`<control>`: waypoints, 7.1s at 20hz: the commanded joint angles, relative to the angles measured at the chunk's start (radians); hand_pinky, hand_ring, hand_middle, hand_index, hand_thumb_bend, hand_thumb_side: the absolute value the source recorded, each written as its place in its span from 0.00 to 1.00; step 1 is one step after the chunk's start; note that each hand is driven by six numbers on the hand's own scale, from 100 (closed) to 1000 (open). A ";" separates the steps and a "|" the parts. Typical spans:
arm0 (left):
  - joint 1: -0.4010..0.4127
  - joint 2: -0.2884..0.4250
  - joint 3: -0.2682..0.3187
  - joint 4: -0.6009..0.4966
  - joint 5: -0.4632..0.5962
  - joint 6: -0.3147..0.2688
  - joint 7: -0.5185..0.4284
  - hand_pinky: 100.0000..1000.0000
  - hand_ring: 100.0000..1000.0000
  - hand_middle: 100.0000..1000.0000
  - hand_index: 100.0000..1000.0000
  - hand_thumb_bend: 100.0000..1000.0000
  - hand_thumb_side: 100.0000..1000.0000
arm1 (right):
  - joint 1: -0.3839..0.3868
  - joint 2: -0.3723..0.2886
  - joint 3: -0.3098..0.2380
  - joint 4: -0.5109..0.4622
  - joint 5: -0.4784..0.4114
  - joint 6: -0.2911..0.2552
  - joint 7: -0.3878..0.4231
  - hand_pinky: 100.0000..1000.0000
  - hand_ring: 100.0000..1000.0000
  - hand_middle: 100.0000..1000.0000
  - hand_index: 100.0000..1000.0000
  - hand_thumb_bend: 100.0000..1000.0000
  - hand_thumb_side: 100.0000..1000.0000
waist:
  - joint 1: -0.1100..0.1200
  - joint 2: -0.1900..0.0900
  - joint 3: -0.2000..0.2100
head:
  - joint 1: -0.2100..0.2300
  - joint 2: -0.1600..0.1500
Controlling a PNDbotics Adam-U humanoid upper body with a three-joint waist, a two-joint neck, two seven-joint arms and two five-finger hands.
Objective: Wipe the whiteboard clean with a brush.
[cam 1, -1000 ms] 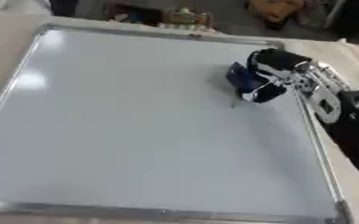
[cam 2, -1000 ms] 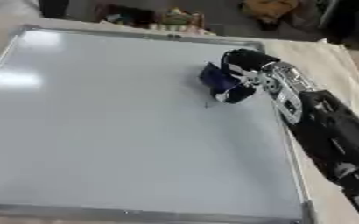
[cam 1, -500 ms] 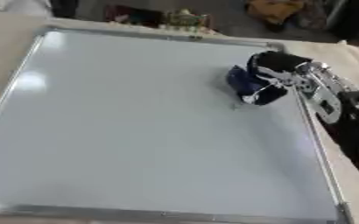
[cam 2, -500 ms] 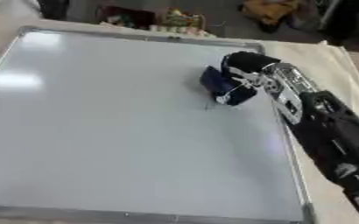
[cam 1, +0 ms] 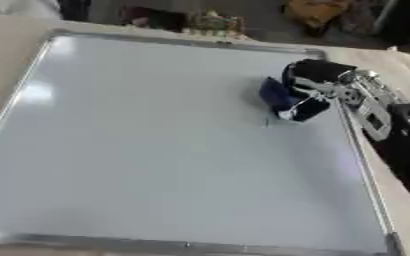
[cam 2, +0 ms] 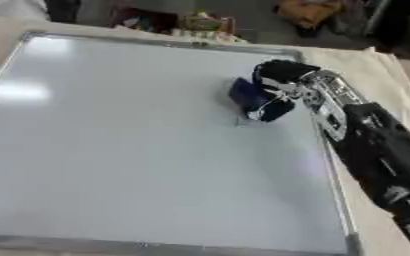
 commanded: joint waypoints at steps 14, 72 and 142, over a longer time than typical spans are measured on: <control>-0.010 0.019 0.003 -0.018 0.000 0.001 0.004 0.62 0.59 0.51 0.62 0.20 0.96 | 0.000 -0.014 0.002 -0.007 -0.052 -0.011 0.059 0.65 0.75 0.22 0.34 0.19 0.39 | 0.008 -0.017 -0.005 | 0.010 -0.017; -0.012 0.017 0.001 -0.021 -0.003 0.014 0.003 0.62 0.59 0.51 0.59 0.20 0.96 | 0.012 -0.019 -0.007 -0.081 -0.254 0.003 0.191 0.67 0.79 0.31 0.06 0.39 0.39 | 0.002 -0.016 -0.012 | 0.093 -0.031; -0.018 0.017 -0.003 -0.021 -0.006 0.029 -0.032 0.63 0.60 0.52 0.59 0.19 0.97 | 0.073 -0.064 0.053 -0.202 -0.149 0.028 -0.047 0.62 0.76 0.28 0.06 0.32 0.40 | -0.007 -0.016 -0.013 | 0.111 -0.033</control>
